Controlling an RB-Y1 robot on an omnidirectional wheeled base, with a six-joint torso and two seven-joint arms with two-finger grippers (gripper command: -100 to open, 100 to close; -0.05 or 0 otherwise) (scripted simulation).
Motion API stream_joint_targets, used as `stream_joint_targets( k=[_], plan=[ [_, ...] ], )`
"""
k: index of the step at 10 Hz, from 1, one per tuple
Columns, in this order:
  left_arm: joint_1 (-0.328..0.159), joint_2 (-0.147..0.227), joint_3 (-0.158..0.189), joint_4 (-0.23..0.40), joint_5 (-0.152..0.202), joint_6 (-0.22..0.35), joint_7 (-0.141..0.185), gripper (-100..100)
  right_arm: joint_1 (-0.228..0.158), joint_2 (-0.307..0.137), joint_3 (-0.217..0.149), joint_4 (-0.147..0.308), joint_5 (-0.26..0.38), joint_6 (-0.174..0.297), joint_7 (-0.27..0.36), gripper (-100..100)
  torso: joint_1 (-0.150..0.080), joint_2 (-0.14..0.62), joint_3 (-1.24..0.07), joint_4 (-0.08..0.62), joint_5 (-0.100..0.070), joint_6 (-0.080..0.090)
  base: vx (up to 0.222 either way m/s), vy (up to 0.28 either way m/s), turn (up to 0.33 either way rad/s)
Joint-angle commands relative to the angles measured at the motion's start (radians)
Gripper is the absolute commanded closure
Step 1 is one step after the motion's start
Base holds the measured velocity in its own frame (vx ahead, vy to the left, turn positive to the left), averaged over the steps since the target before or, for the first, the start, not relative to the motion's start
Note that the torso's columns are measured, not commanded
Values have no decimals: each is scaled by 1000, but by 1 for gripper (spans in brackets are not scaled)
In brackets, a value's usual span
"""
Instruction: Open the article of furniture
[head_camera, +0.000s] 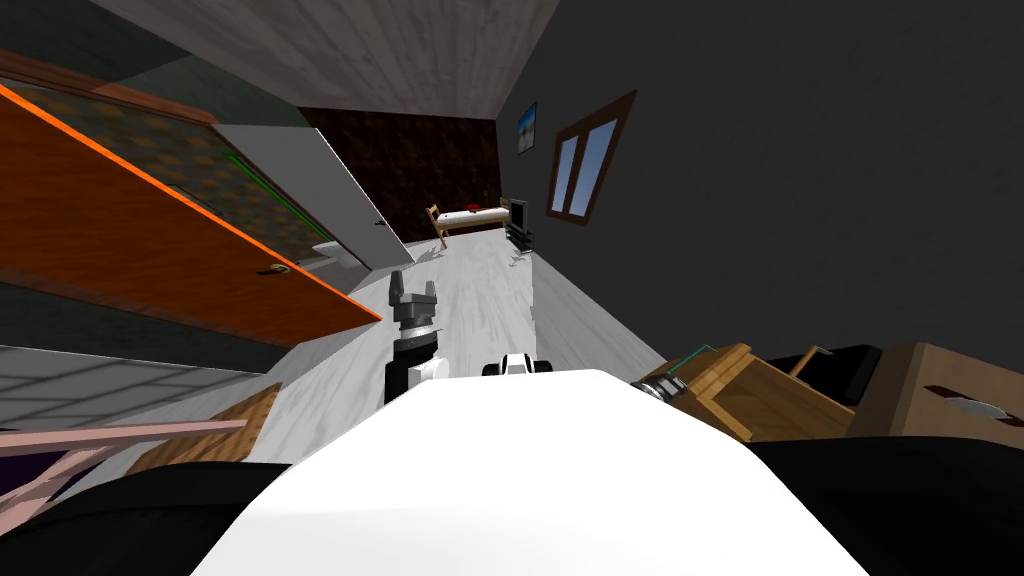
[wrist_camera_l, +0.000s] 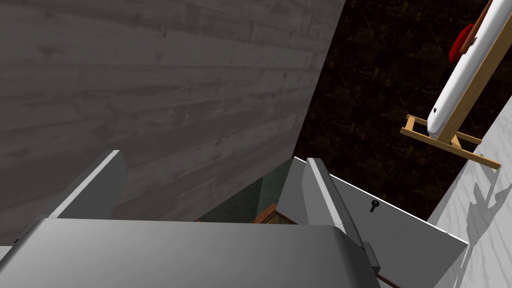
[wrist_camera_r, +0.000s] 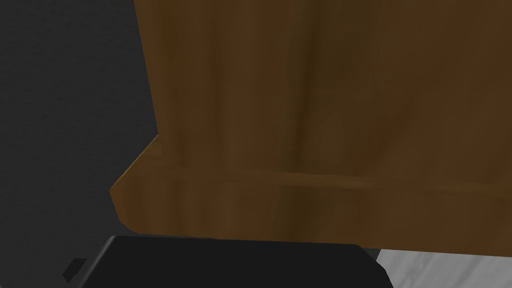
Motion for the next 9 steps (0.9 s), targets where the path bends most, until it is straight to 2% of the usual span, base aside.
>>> stream_joint_targets(
  k=[1,3,4,8,9],
  plan=[
    [0,0,0,0,0,0,0,0,19,-43,-21,-47,-24,-39,29,-100,-5,-4,-2,-1,-4,0,-30,60,-7],
    [0,0,0,0,0,0,0,0,20,-86,-40,-69,-48,-78,47,-100,-1,-7,-5,-2,-2,0,-20,74,-29],
    [0,0,0,0,0,0,0,0,20,-86,-40,-69,-48,-78,47,-100,3,-8,-5,-2,0,-1,-7,60,-8],
    [0,0,0,0,0,0,0,0,23,-171,-80,-114,-96,-157,84,-100,4,-6,-4,-1,0,-1,-17,85,-23],
    [0,0,0,0,0,0,0,0,18,-155,-73,-108,-90,-142,84,-100,4,-5,-4,-1,1,0,-14,55,-10]
  ],
)
